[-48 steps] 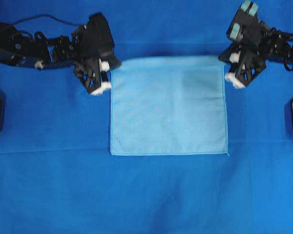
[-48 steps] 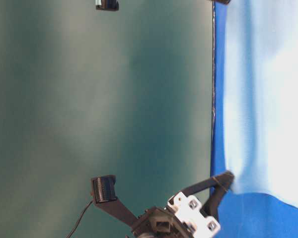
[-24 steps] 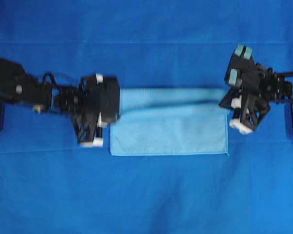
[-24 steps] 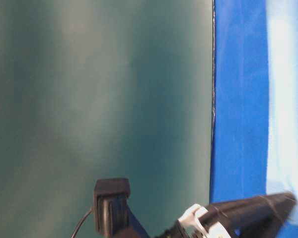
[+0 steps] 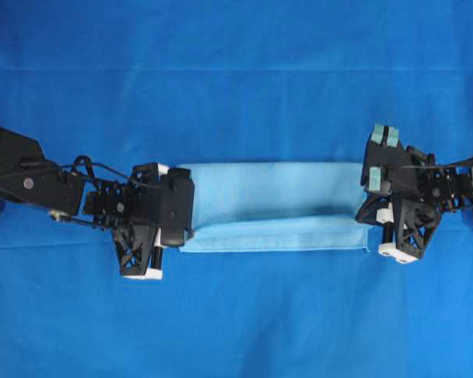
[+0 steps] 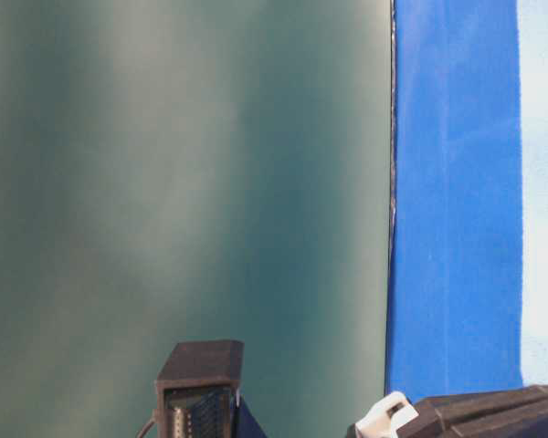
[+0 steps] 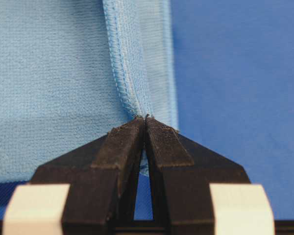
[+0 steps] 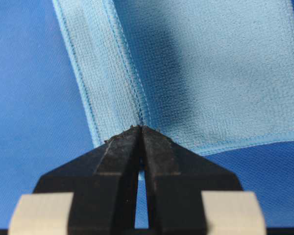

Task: Fold the light blue towel.
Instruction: 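Grasp the top corners and pull them down toward the bottom edge, then lay the top edge onto the bottom edge and release both corners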

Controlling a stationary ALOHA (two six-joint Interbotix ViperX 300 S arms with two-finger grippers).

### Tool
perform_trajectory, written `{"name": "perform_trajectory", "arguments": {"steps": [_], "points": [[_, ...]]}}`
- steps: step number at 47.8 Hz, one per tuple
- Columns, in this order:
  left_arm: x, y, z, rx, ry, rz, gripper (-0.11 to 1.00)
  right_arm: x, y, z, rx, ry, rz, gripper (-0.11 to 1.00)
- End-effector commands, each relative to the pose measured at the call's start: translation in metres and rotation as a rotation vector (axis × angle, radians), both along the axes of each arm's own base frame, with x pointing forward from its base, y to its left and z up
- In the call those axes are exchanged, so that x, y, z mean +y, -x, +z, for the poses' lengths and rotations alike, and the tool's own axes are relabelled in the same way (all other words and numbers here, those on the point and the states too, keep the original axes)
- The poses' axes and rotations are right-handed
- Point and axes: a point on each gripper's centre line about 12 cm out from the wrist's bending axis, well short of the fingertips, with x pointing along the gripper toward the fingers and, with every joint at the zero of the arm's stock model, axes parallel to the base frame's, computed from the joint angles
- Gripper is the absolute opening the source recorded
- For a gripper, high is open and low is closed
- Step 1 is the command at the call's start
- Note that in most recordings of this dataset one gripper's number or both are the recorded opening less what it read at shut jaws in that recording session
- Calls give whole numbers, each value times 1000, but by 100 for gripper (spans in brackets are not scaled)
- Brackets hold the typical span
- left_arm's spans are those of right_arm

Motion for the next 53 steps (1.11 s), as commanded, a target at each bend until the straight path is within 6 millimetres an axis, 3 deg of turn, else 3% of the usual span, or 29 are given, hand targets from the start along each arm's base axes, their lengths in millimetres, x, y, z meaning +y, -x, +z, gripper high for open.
{"name": "perform_trajectory", "arguments": {"steps": [1,16,19,24,26,31,36,44,53], "points": [[-4,-7,10,-34,10,-3,2,3,-7,7,-33,-7,6,2],[-5,-9,12,-44,5,-11,3,4,-14,13,-109,-21,8,2],[-5,-9,12,-44,6,-10,9,5,-14,13,-111,-22,9,2],[-5,-10,13,-48,1,-15,28,6,-14,13,-110,-24,9,3],[-4,-10,15,-53,0,-15,37,7,-14,13,-108,-24,12,7],[-5,-11,21,-69,-1,-21,52,7,-14,14,-105,-22,13,39],[0,-11,27,-86,-4,-12,58,6,-13,14,-101,-9,26,64],[17,-13,30,-95,-25,15,57,-5,-15,18,-112,28,21,61],[47,-16,29,-96,-61,65,57,-39,-14,15,-87,77,-66,61]]}}
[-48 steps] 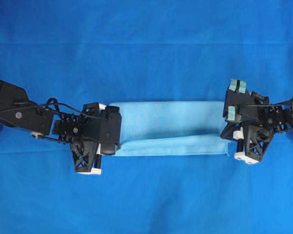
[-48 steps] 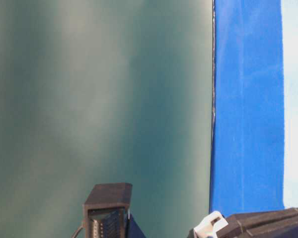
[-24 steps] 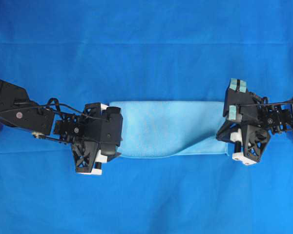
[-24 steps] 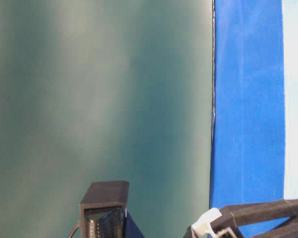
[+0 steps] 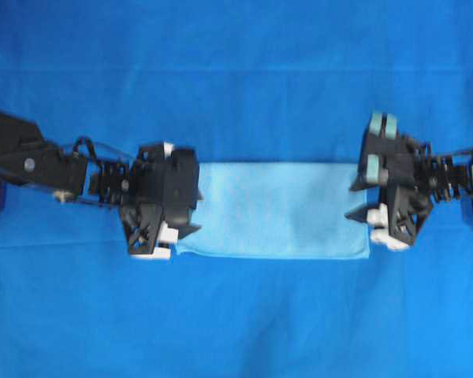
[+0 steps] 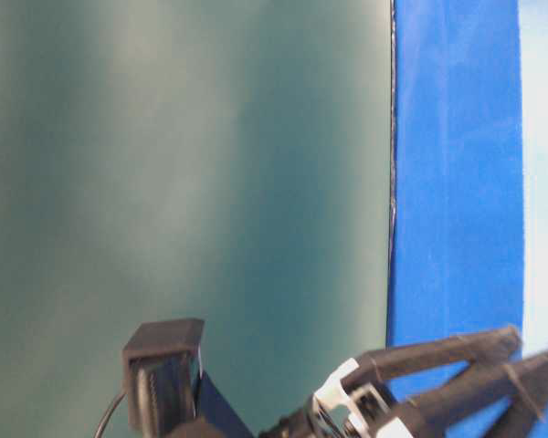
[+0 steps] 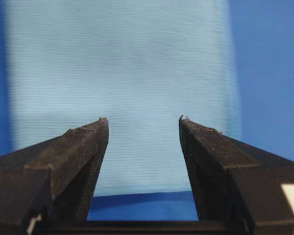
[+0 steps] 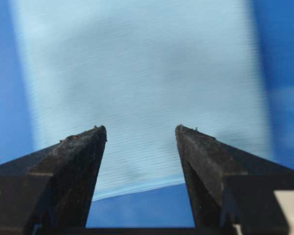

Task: Fold the light blue towel.
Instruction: 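Lay the top edge onto the bottom edge and release both corners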

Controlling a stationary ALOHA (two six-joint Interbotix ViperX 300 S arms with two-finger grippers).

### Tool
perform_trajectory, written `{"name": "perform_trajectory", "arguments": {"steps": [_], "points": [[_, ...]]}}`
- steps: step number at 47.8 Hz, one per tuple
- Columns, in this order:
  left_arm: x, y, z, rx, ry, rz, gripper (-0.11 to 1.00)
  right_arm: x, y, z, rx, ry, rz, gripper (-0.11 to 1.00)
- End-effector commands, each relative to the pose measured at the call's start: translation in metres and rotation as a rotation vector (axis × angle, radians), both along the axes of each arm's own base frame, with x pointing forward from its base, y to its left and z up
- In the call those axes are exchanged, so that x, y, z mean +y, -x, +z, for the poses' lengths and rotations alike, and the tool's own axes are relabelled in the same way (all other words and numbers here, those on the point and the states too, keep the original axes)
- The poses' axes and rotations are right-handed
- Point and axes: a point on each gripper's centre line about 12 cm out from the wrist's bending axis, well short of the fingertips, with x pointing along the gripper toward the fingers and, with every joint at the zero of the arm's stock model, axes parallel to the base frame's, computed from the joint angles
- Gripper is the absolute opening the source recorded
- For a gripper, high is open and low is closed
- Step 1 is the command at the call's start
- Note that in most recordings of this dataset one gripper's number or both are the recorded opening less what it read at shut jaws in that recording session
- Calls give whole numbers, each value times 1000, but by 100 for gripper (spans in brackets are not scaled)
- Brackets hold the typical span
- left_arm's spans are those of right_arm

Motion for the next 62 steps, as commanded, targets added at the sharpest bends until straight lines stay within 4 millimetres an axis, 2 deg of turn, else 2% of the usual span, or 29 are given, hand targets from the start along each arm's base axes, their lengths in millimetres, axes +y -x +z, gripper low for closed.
{"name": "perform_trajectory", "arguments": {"steps": [1,10,23,34,41,50,53,55,62], "points": [[14,-6,14,-43,-8,29,57,-14,-4,8,-19,24,-30,61],[39,-5,5,-19,-38,70,57,-37,0,3,12,66,-81,61],[53,-5,-12,22,-47,96,57,-51,0,-14,74,89,-102,61],[60,-3,-25,60,-45,117,57,-52,-2,-34,130,78,-100,61],[60,-3,-36,85,-45,116,57,-52,-3,-37,134,76,-98,61],[60,-2,-38,97,-46,114,55,-52,-4,-36,128,78,-95,59],[60,-1,-39,106,-48,111,50,-52,-4,-36,128,80,-93,54],[60,0,-40,117,-47,111,44,-52,-4,-36,126,81,-92,47],[63,1,-40,139,-46,117,11,-52,-4,-36,126,80,-93,4]]}}
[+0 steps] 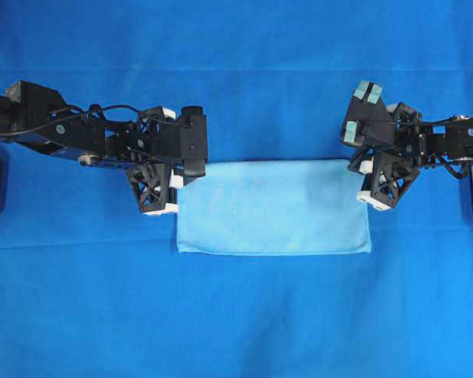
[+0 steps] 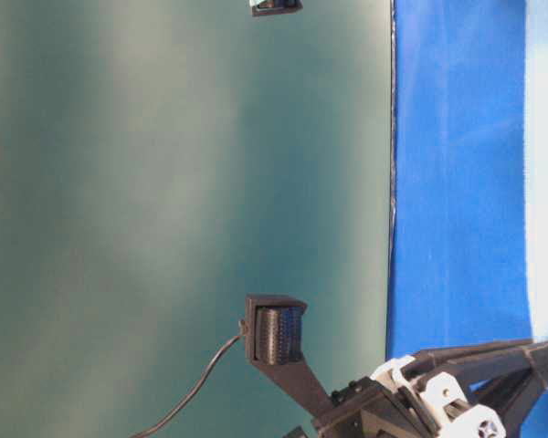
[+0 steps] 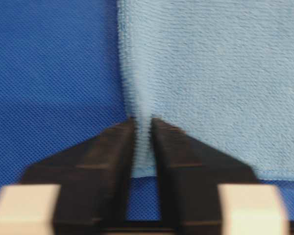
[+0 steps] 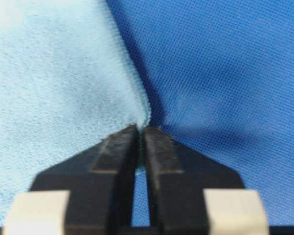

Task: Fold the light blue towel.
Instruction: 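Lay the top edge onto the bottom edge and release both corners, then grasp the folded towel's side corners and lift it off the table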

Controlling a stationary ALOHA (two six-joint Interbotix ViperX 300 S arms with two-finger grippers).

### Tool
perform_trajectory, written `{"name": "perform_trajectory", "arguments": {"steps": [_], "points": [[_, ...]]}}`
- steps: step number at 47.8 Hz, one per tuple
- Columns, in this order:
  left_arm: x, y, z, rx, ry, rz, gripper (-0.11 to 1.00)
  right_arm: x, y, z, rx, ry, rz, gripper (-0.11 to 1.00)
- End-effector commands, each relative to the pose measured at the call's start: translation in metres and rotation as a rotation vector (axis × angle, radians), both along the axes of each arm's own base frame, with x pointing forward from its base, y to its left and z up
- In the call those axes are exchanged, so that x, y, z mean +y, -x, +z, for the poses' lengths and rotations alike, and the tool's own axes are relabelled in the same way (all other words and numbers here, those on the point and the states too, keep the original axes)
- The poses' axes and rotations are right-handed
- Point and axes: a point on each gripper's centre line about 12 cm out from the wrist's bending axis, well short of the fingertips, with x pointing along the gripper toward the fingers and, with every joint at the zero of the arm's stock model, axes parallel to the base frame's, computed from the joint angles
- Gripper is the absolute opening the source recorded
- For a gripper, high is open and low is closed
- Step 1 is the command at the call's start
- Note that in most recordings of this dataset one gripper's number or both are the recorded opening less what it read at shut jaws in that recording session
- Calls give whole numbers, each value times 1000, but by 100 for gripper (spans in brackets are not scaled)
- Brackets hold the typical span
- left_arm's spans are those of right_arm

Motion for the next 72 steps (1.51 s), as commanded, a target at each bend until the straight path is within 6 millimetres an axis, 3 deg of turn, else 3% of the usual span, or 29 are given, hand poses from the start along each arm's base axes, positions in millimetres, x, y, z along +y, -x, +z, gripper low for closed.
{"name": "perform_trajectory", "arguments": {"steps": [1,3,15,24,30,43,56,62,72], "points": [[4,-3,7,-14,-1,9,7,-2,-7,7,-32,5,0,1],[5,-2,7,-12,0,15,2,-2,-7,7,-32,4,-1,1],[6,-2,7,-8,0,18,2,-2,-7,9,-37,3,-5,1],[6,-2,19,-12,0,17,2,-3,-8,29,-76,18,-11,1],[6,-4,44,-49,-1,19,2,-5,-6,50,-105,34,-22,1],[7,-4,116,-220,-19,18,2,-7,7,103,-195,69,-46,1],[6,5,166,-319,-30,16,2,-7,20,158,-295,112,-49,1],[6,10,176,-340,-35,16,2,-7,23,169,-314,132,-34,1],[5,12,174,-324,-28,21,2,-8,20,169,-315,139,-31,1]]}}
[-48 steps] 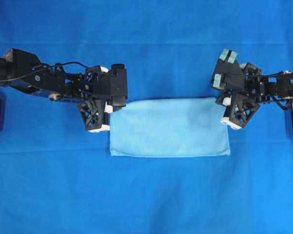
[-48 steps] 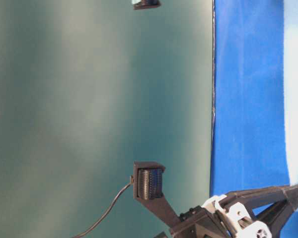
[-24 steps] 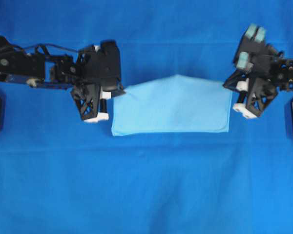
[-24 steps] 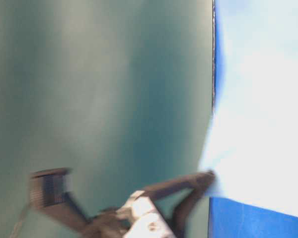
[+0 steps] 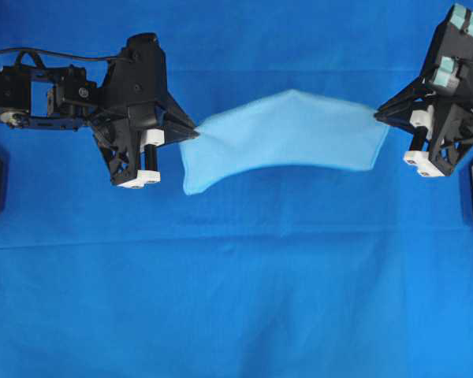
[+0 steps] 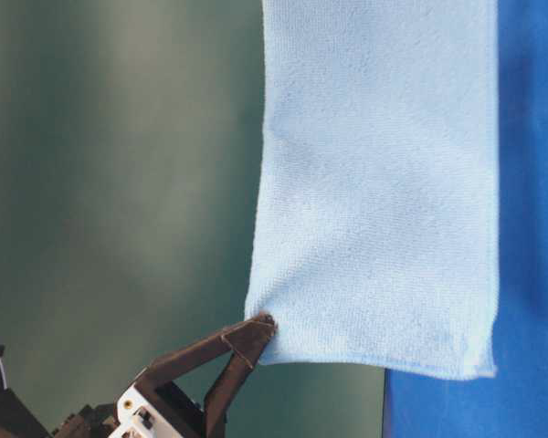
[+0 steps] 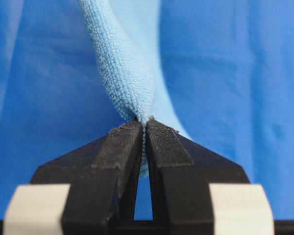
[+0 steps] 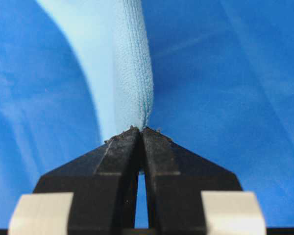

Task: Fold the light blue towel.
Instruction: 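Grasp the folded towel's side corners and lift it off the table, then swing the lifted towel to vertical, right gripper moving up, left down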

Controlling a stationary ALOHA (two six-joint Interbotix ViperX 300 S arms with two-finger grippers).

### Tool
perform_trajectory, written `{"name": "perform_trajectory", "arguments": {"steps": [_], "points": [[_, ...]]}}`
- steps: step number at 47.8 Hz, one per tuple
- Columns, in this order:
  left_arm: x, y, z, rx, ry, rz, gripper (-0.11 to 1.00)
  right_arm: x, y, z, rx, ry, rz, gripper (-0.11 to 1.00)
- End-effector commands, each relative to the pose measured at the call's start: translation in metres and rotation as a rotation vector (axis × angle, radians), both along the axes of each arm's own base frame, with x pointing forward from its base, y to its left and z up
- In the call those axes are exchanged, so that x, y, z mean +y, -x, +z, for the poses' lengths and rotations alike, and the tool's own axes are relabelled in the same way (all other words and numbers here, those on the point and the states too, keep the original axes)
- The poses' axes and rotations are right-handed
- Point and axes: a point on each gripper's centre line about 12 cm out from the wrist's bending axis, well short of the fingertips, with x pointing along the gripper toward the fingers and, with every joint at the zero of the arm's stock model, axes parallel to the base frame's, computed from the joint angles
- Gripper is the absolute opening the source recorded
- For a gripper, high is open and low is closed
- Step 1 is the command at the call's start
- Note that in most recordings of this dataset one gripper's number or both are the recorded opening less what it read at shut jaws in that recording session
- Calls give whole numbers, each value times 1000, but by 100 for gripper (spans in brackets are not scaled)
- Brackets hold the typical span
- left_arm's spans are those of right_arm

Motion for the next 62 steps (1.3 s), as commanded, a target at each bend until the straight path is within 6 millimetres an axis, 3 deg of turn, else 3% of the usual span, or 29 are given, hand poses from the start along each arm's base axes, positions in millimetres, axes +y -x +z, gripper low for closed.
{"name": "perform_trajectory", "arguments": {"steps": [1,9,23,33,50,62], "points": [[0,0,11,-30,-5,0,2,-2,-6,10,-30,15,3,1],[-16,-5,11,-36,2,-43,2,-12,-11,10,-31,52,-14,1],[-69,-25,6,-69,-7,-195,2,-72,-26,2,10,136,-151,1],[-95,-45,6,-91,-6,-255,2,-108,-52,3,22,204,-173,1],[-103,-80,10,-176,-6,-262,2,-141,-115,17,-31,288,-128,1],[-104,-87,8,-182,-33,-278,2,-146,-125,19,-43,296,-123,1]]}}
